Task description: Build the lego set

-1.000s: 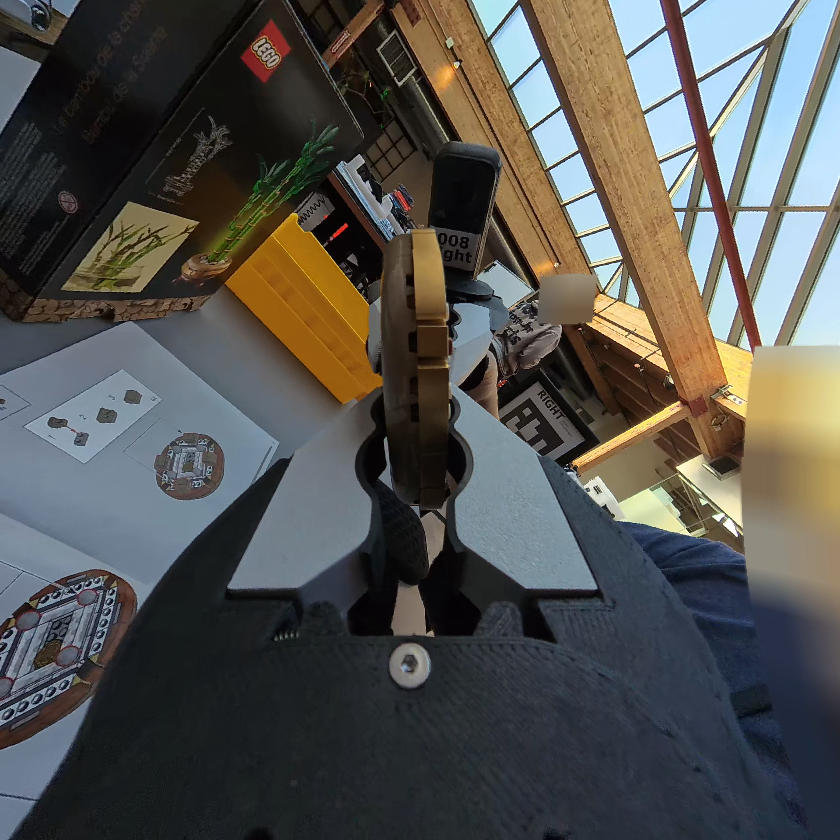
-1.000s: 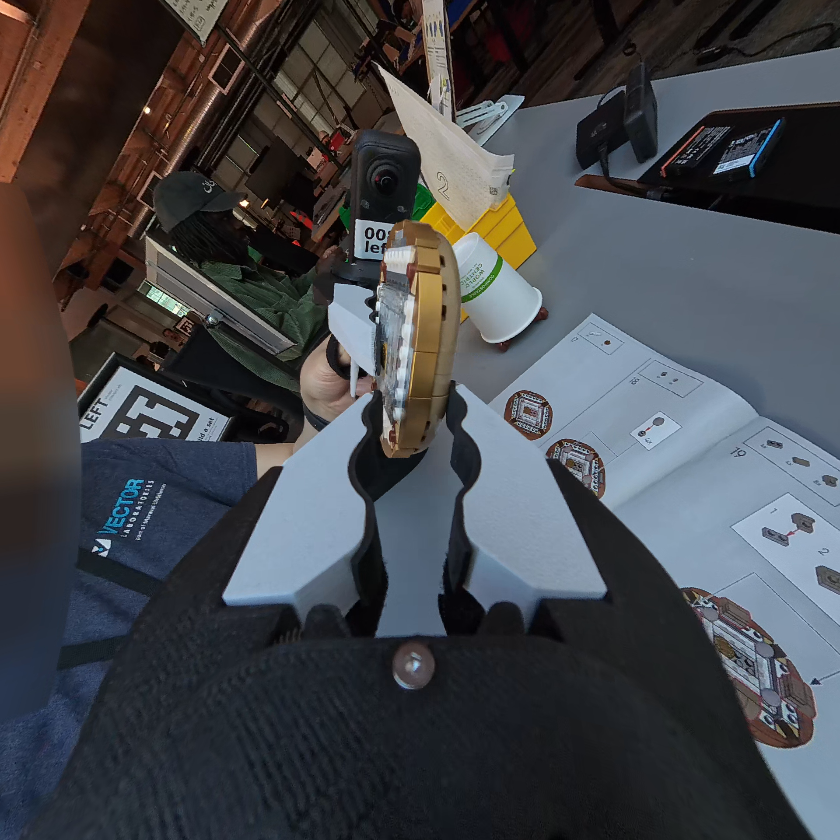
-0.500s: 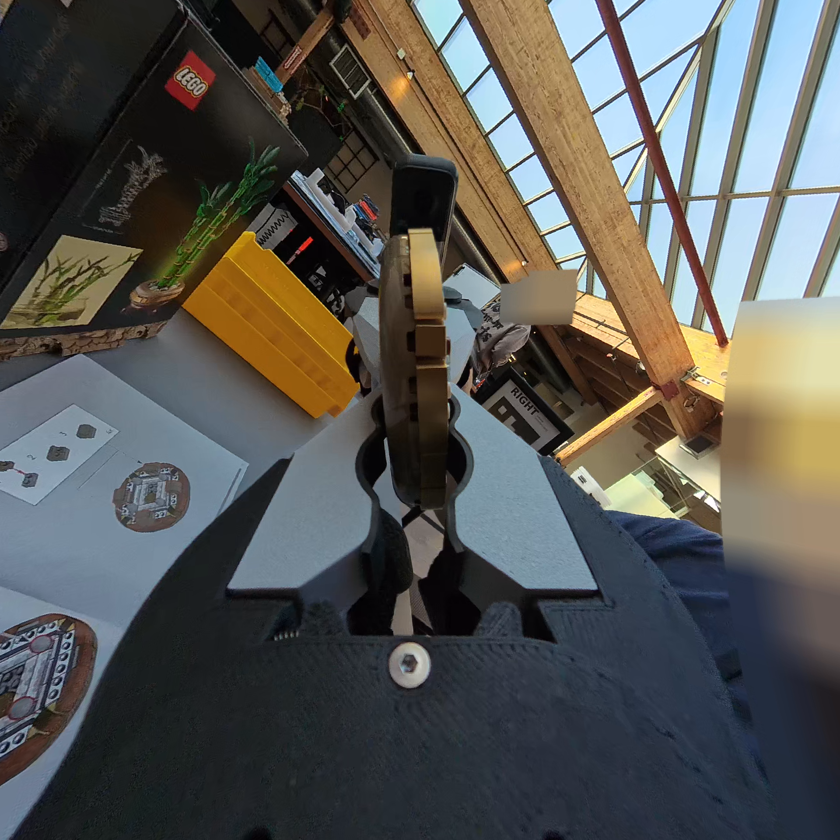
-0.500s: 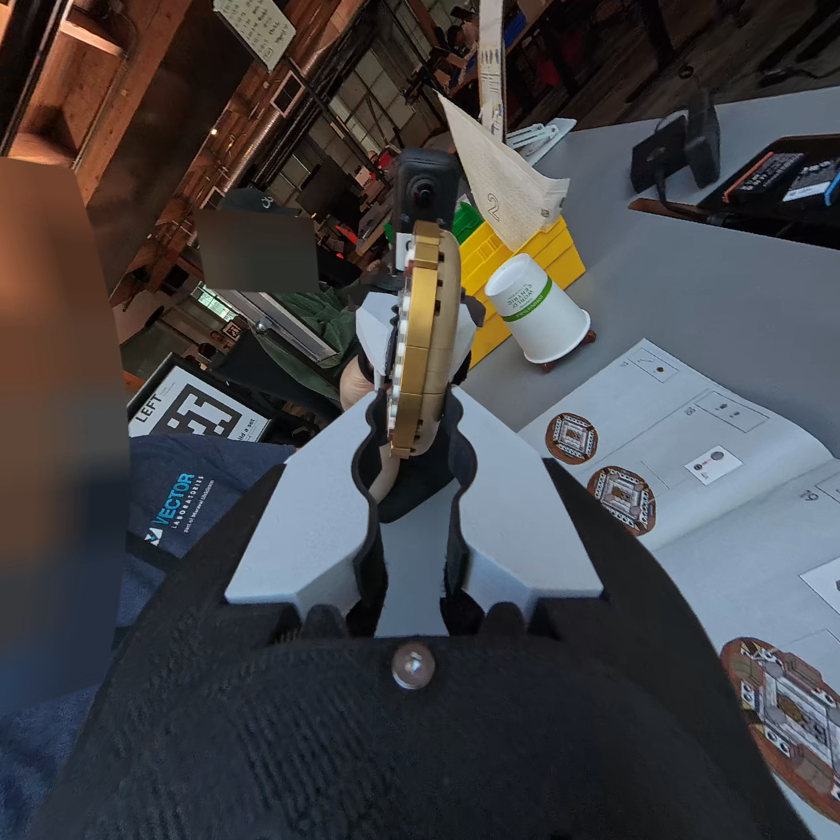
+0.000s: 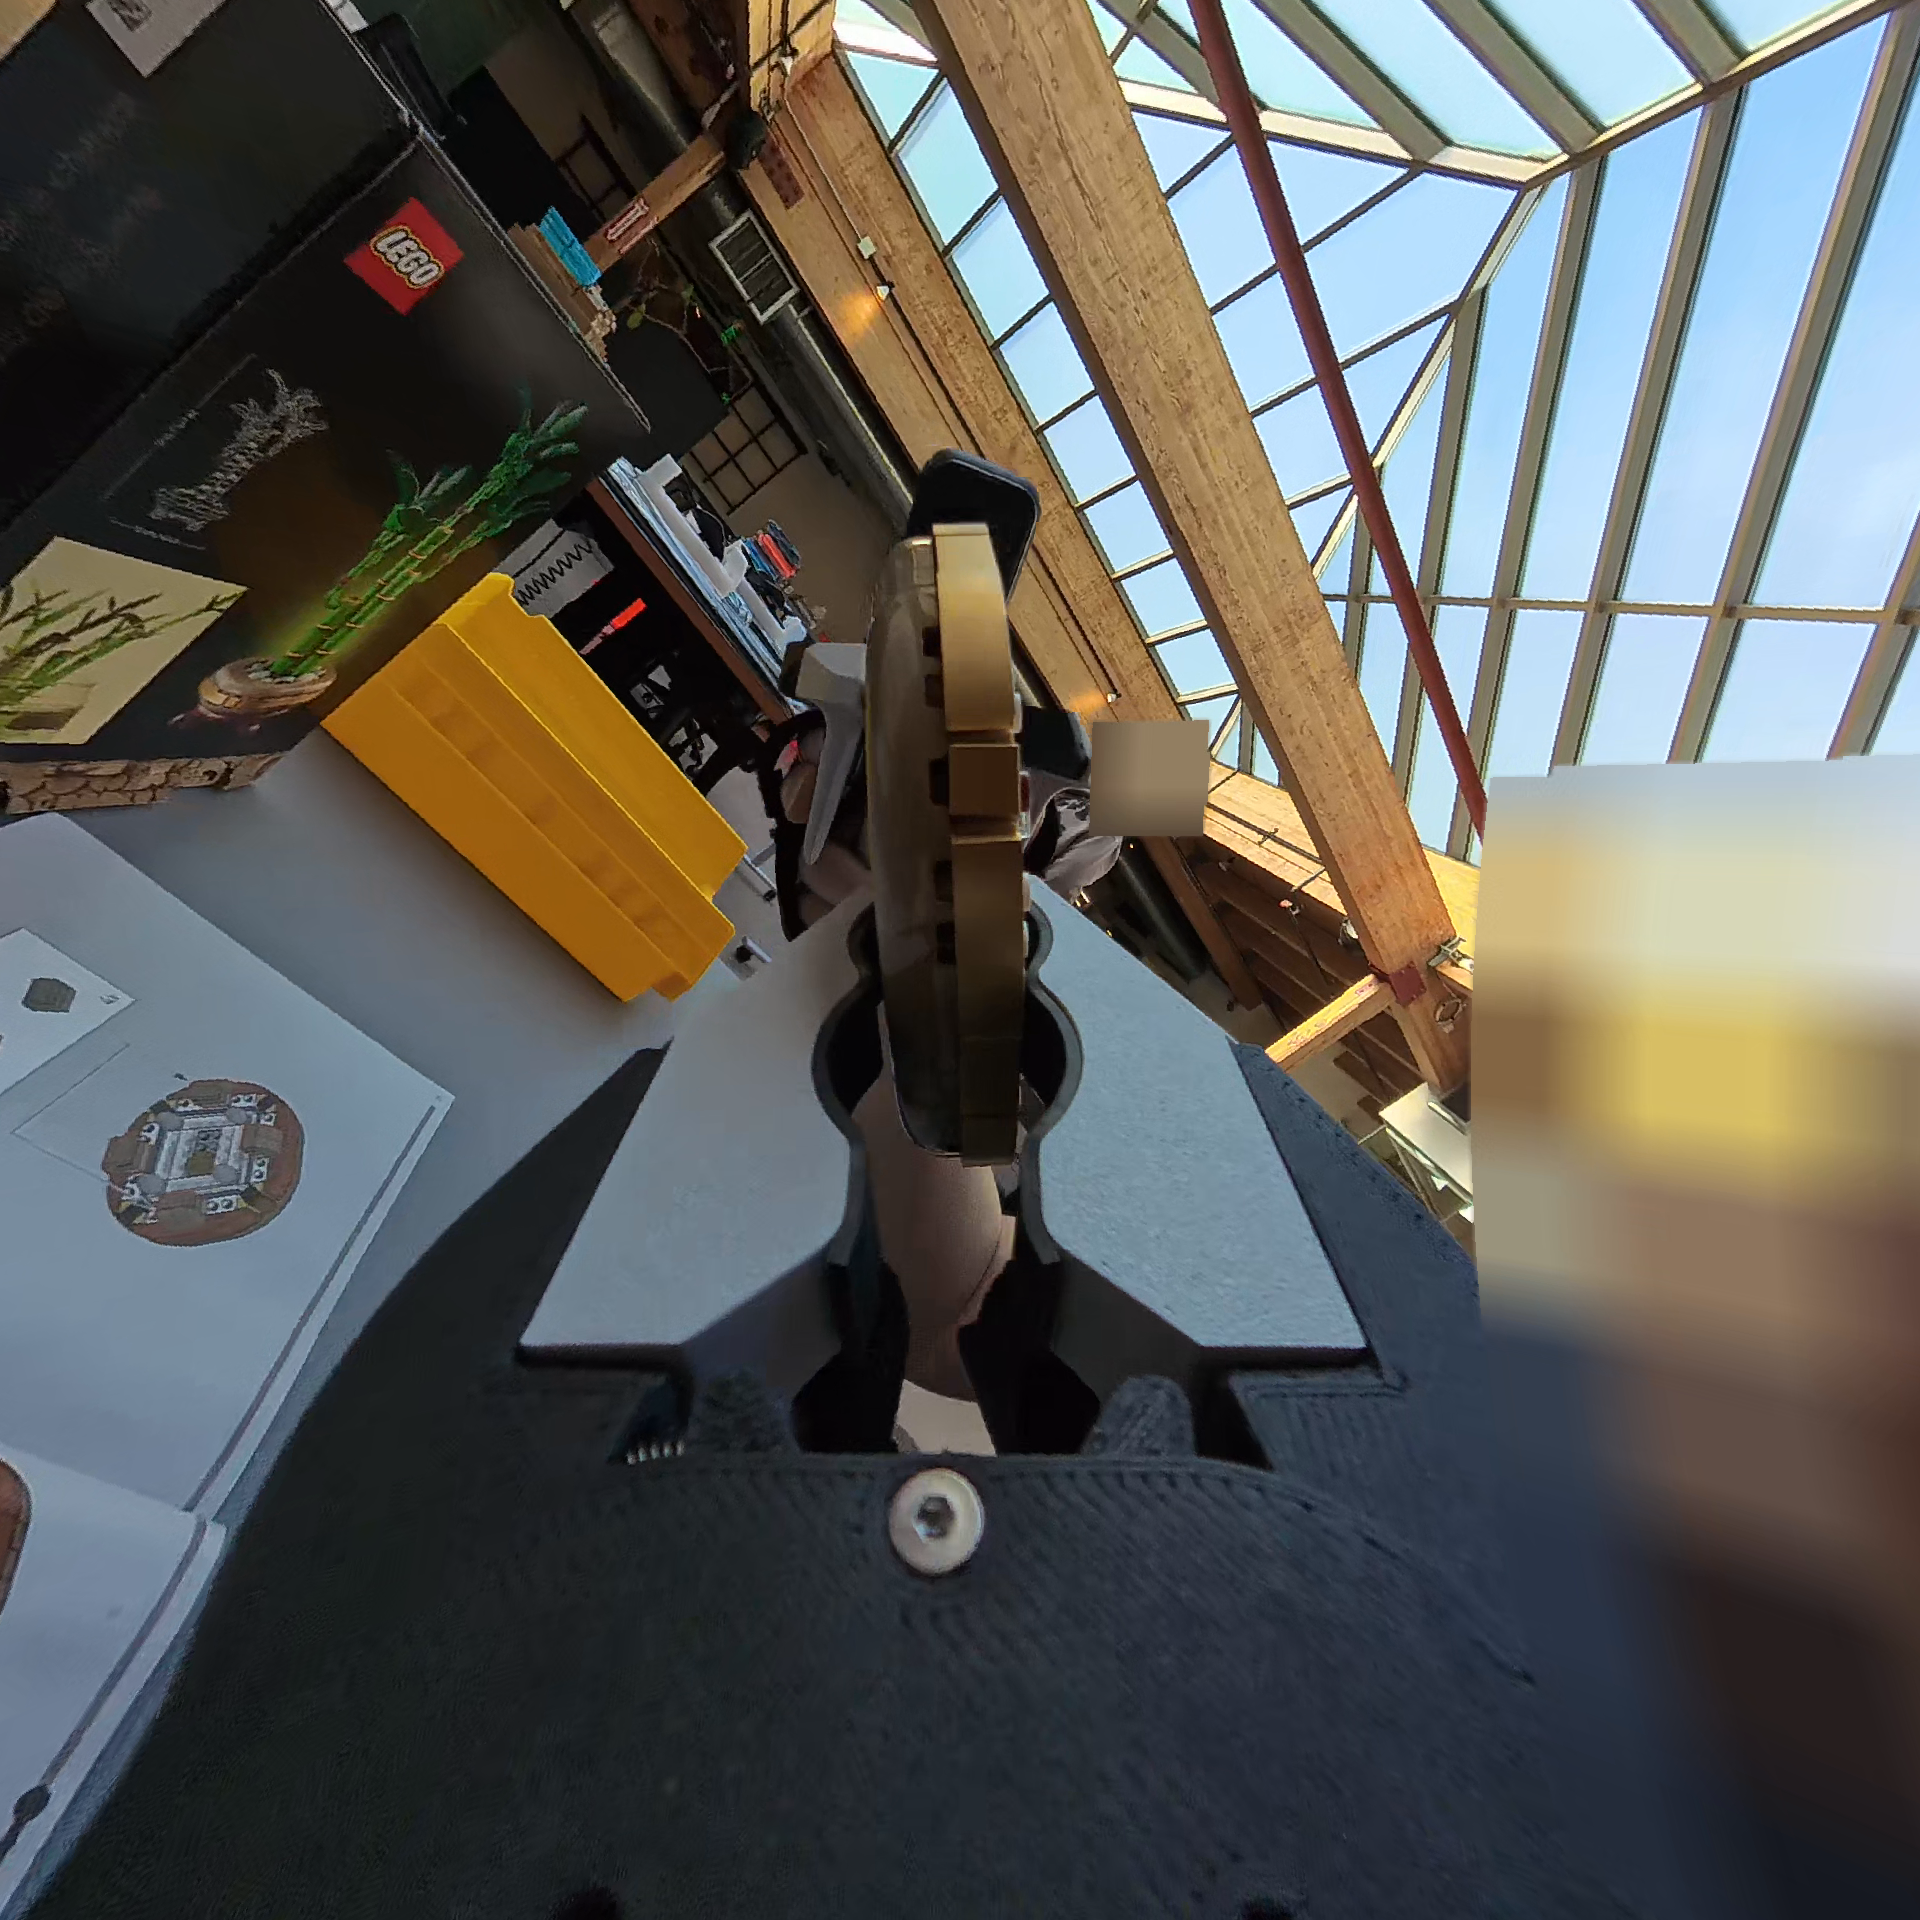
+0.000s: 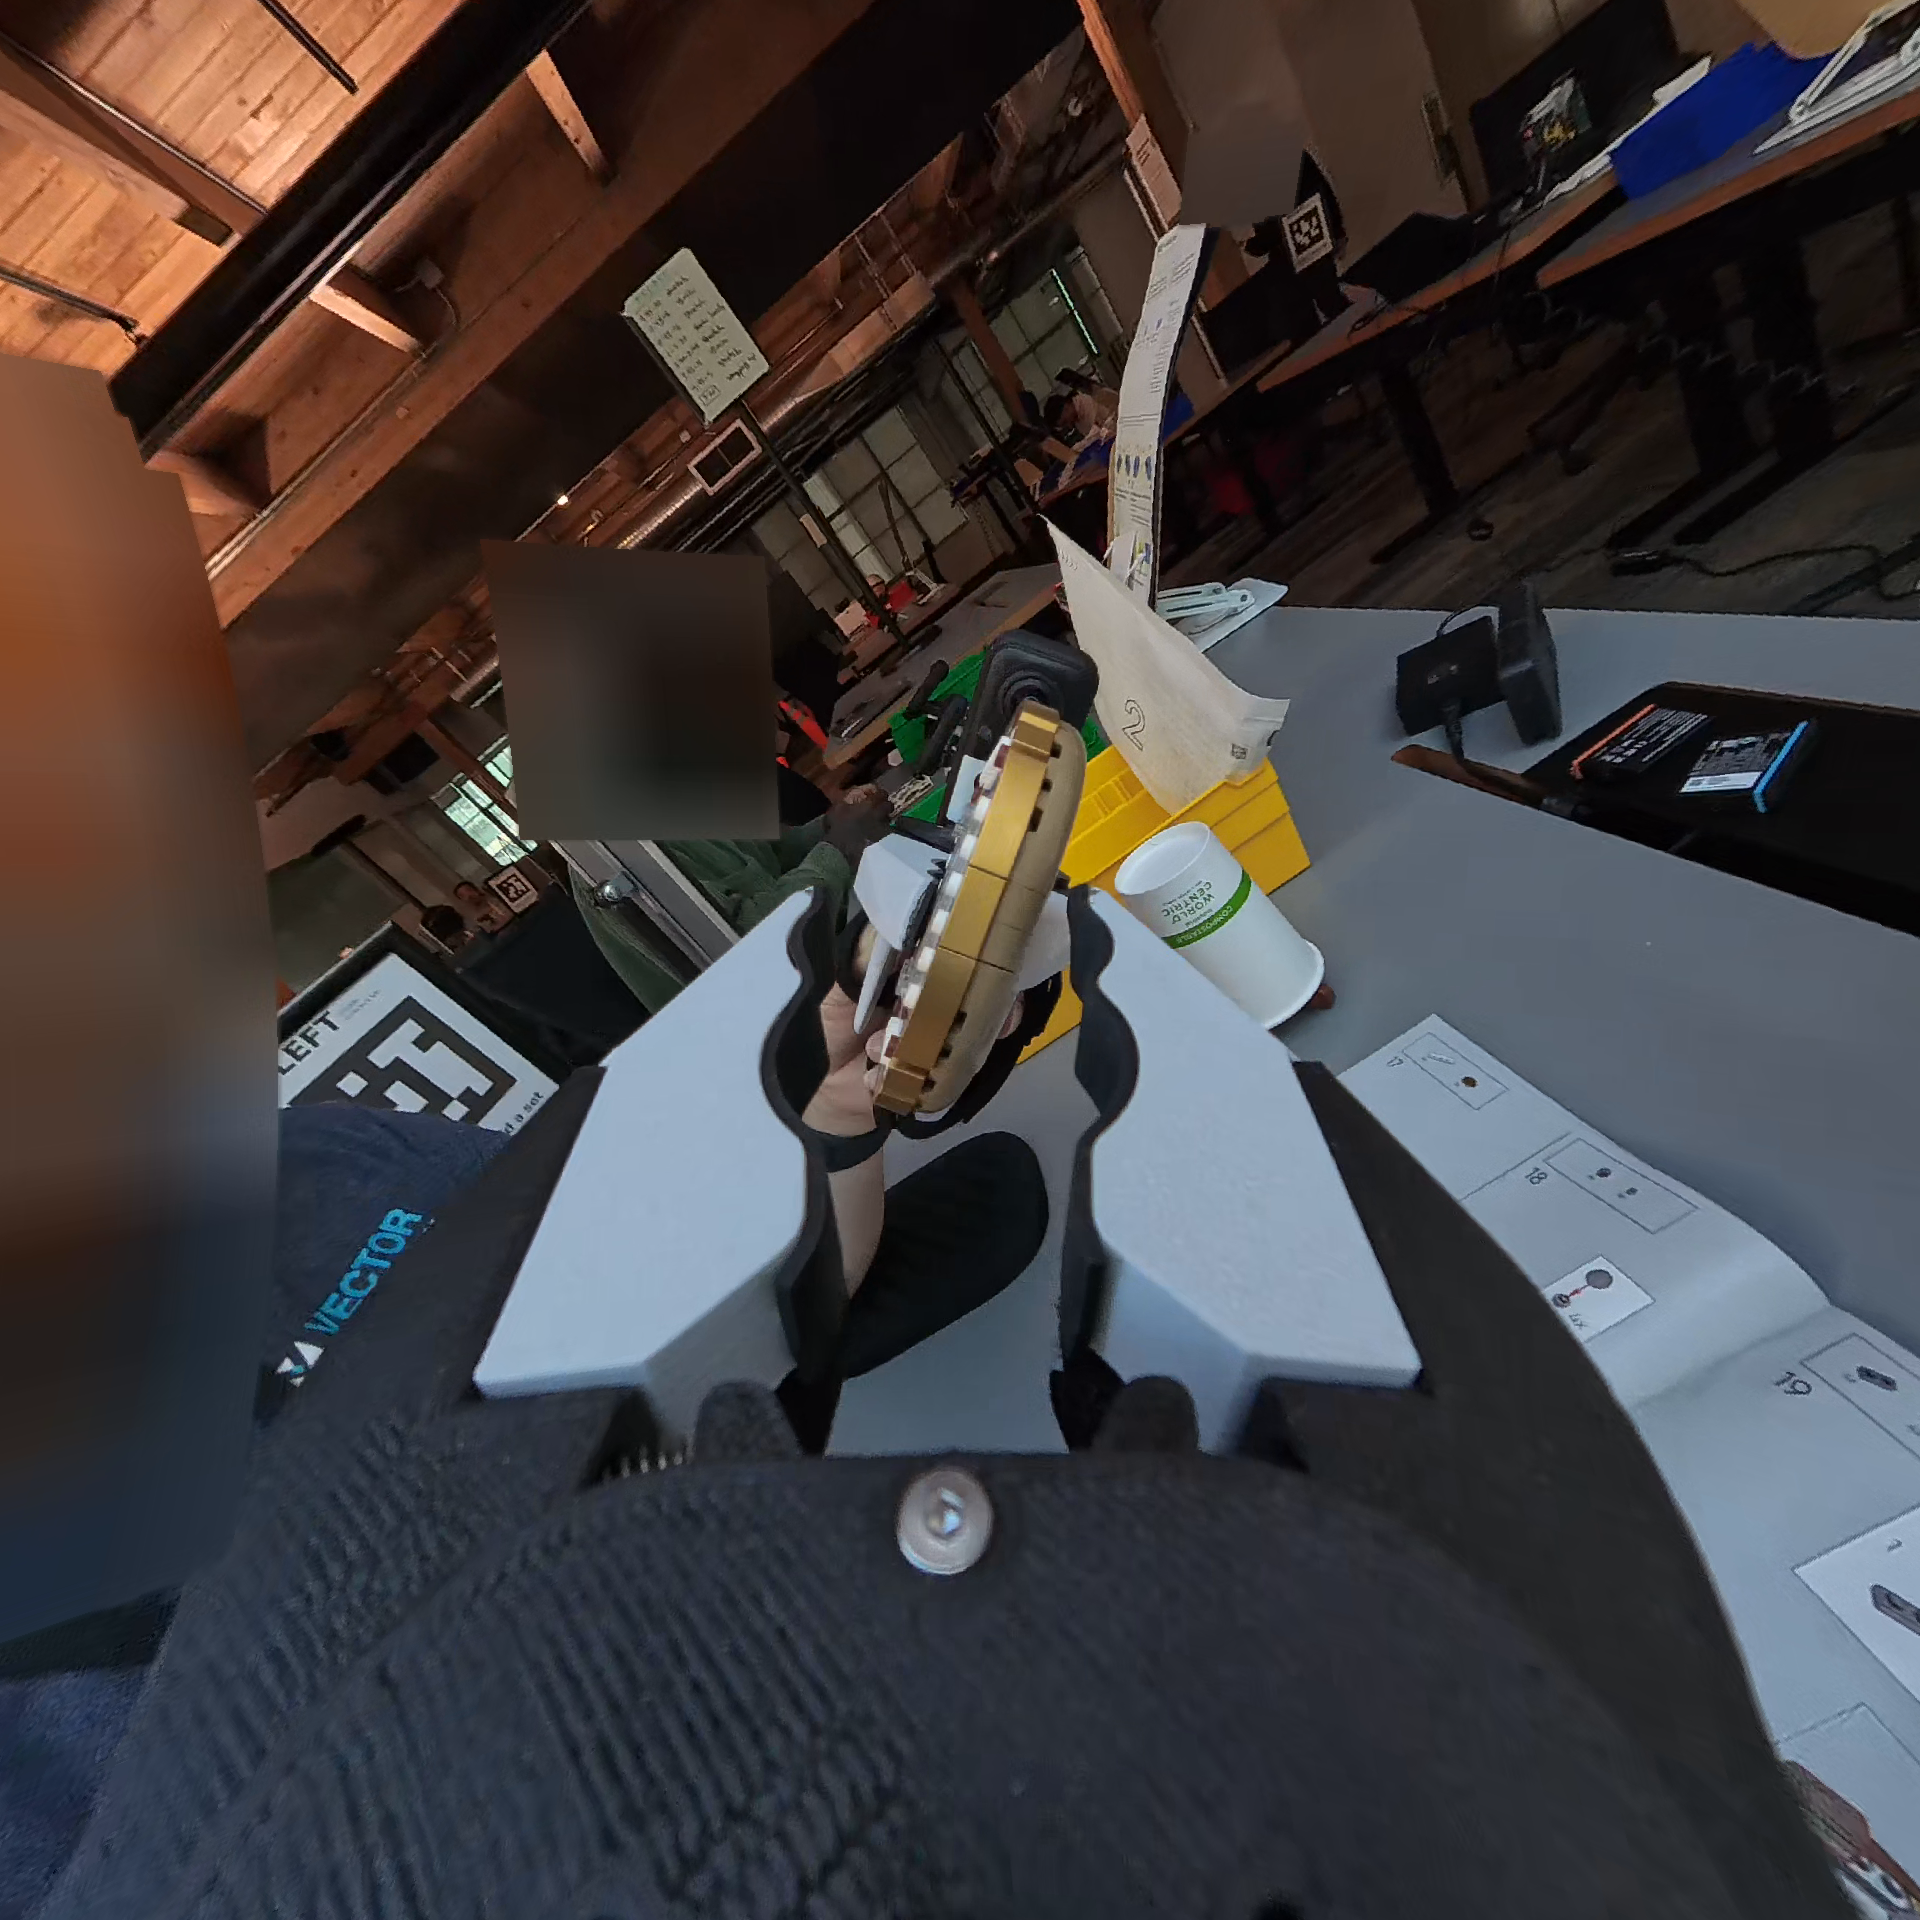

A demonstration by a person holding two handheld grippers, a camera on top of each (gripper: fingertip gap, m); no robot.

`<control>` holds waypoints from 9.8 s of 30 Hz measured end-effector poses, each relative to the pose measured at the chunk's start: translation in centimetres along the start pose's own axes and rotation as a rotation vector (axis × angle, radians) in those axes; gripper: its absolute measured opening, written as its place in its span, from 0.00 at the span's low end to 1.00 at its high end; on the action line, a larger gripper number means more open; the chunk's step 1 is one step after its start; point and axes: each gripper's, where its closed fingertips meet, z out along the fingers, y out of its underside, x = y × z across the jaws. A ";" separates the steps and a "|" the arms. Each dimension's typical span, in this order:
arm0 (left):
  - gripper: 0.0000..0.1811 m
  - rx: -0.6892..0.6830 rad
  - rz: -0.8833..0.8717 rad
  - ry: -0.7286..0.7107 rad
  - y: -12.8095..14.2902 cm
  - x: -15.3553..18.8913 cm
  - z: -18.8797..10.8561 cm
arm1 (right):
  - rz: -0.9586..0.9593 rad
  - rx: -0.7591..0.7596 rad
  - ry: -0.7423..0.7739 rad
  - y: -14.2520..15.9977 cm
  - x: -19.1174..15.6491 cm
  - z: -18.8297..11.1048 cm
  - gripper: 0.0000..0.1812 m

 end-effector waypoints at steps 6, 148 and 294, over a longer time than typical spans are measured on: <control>0.11 0.008 0.312 -0.061 -0.5 1.8 0.3 | -0.118 -0.072 -0.054 1.1 -0.5 0.6 0.23; 0.10 -0.075 -0.645 -0.179 5.6 7.2 1.7 | -2.045 -0.390 0.509 5.9 -8.7 -0.3 0.12; 0.11 0.058 0.157 -0.281 7.3 1.0 -1.1 | 0.166 -0.228 0.044 10.5 -2.8 -0.4 0.13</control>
